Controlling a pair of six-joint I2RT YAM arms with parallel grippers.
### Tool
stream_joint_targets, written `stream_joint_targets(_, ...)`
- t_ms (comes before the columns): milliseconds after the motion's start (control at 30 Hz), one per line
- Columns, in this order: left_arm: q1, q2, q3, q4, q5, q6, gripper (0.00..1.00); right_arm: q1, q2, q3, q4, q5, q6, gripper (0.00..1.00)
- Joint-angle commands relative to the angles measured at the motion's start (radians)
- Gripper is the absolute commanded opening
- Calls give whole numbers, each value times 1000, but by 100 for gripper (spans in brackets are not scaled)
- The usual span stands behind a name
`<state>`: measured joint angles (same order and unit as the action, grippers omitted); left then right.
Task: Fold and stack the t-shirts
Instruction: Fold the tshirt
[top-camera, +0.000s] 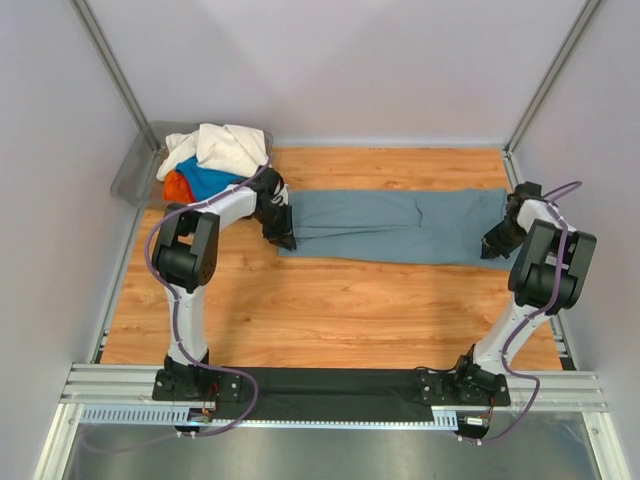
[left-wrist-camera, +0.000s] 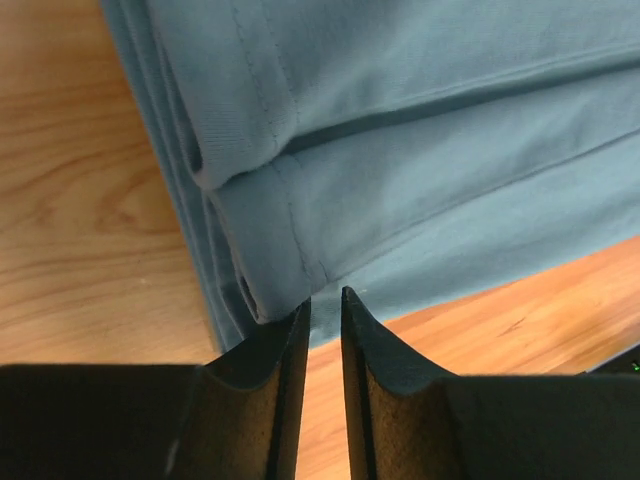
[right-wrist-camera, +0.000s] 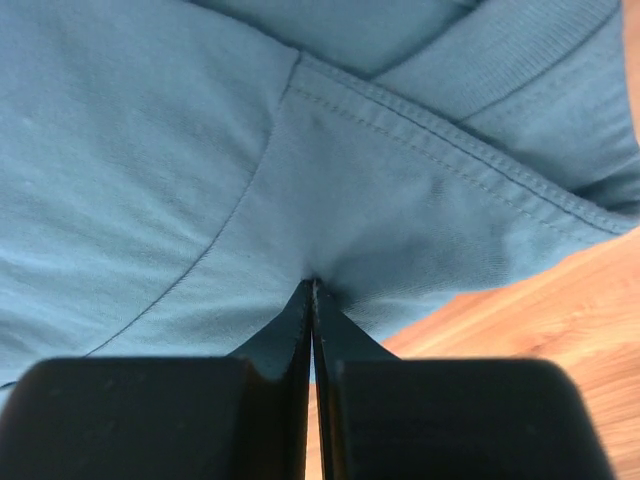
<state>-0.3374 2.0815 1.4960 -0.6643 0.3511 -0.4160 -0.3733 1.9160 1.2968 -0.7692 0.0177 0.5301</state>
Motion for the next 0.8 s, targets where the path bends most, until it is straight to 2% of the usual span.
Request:
stream_joint_targets(0,-2,-24,-40,-32,-38,48,26,-32,-9,-83,-1,79,-5,0)
stream_joint_targets(67,-3,-50,-66,-31,-46,49,26,-32,-41,-85,4,67,-8,1)
stream_joint_targets(167,-3,-103,-60,-46,-31,49,26,-24,-72,-16,-22,30,-22,7)
stream_joint_targets(200,-5,-129,-53,-50,-23,48,26,-19,-72,14,-41,25,-25,15)
stream_joint_targets(367,-11,-172,16,-66,-14,43,27,39,-78,148,-111,8,-27,40)
stream_joint_targets(433,-11,-153,38,-55,-6,42,27,54,-74,150,-111,-4,0,41)
stream_joint_targets(500,-11,-109,52,-58,11,39,27,83,-66,127,-108,-51,19,37)
stream_joint_targets(533,-11,-94,53,-58,15,33,27,94,-66,112,-102,-64,25,32)
stream_joint_targets(567,-11,-75,43,-41,23,28,27,111,-72,95,-98,-62,42,16)
stream_joint_targets(667,-9,-61,-19,-12,17,19,26,111,-91,-37,-39,-62,65,0)
stream_joint_targets(767,-9,-58,-74,-3,-10,29,26,103,-72,-109,-15,-21,51,0)
